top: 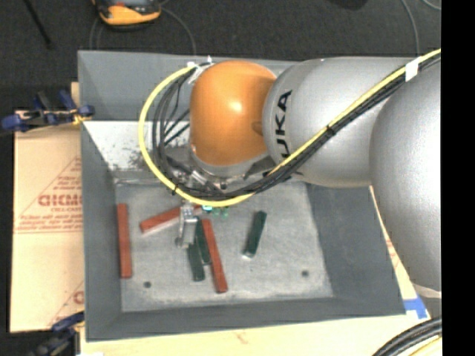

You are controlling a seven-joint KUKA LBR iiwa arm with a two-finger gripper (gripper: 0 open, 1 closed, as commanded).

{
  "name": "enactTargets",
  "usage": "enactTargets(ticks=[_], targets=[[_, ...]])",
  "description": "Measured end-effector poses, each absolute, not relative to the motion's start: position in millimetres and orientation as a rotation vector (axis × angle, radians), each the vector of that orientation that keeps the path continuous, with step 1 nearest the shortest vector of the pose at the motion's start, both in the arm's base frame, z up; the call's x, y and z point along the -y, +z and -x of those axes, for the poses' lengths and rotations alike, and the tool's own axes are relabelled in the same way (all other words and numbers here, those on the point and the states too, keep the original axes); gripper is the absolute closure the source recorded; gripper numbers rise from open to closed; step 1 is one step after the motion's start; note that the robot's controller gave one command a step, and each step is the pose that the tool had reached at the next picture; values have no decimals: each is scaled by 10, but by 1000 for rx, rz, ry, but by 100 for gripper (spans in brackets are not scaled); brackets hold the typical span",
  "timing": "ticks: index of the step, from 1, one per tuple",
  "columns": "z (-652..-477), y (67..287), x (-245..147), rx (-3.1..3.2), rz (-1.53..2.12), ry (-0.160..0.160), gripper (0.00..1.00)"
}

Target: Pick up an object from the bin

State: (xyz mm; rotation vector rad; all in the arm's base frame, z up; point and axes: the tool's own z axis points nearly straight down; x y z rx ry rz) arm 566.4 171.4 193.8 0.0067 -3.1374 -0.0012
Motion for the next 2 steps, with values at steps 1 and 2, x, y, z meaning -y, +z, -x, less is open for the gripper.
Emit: enactTargets(ticks=[1,2], targets=[[-5674,1980,-1705,3143,-1,-3,0],[-5914,1544,-1545,3154,5,-8,0]])
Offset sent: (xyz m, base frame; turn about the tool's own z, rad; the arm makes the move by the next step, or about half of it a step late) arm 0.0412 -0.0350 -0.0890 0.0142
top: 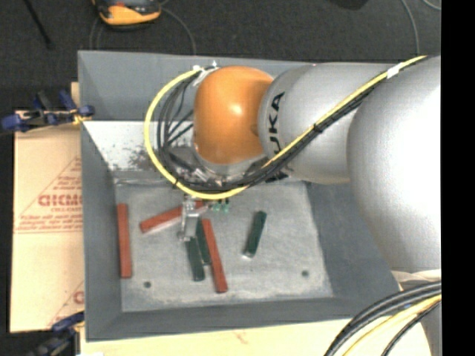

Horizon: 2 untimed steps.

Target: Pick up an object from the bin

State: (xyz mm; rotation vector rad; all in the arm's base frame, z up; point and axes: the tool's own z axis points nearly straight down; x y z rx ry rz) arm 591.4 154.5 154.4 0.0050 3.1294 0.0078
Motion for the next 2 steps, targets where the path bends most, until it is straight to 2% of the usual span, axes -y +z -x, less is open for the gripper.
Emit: enactTargets(ticks=[1,2], targets=[[-6046,1077,-1284,-3137,63,-1,0],[-6269,747,-1397,-3102,412,5,100]])
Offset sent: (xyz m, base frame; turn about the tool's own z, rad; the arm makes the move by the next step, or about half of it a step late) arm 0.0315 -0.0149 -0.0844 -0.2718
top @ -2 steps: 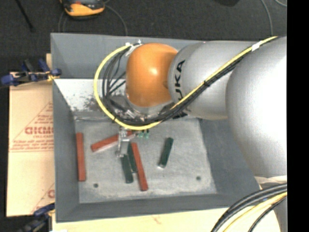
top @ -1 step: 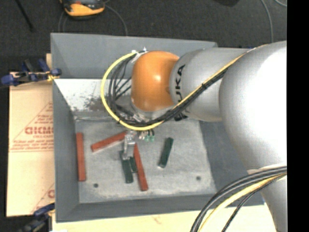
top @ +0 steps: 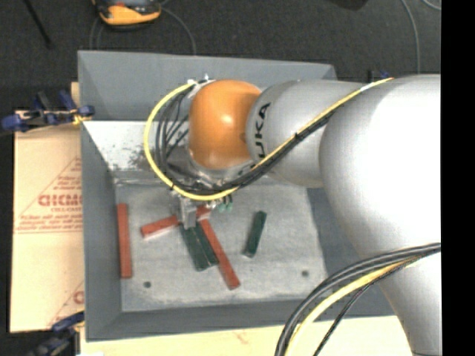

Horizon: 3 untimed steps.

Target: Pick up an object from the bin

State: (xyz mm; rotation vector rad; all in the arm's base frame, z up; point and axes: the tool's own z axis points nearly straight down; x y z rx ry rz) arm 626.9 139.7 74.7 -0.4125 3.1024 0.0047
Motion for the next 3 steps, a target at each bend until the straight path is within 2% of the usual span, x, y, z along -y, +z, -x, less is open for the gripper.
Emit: enactTargets(ticks=[1,2,3], targets=[[-6251,722,-1391,-3109,410,4,0],[-6248,718,-1390,-3110,408,4,100],[-6248,717,-1390,-3110,407,4,100]])
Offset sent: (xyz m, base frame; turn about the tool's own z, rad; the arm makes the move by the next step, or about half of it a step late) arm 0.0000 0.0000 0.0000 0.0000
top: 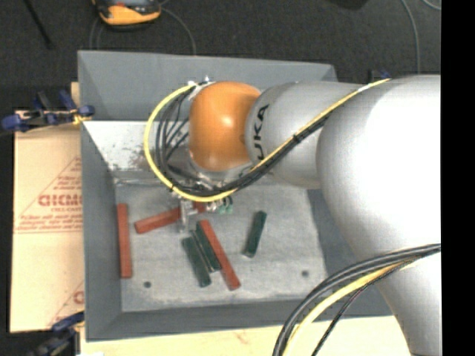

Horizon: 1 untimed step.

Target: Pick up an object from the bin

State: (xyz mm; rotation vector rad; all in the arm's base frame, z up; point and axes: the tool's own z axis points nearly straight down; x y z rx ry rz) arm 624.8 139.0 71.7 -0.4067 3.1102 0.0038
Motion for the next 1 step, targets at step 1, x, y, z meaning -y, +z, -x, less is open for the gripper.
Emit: enactTargets(ticks=[1], targets=[[-6206,1100,-1322,-3124,387,3,100]])
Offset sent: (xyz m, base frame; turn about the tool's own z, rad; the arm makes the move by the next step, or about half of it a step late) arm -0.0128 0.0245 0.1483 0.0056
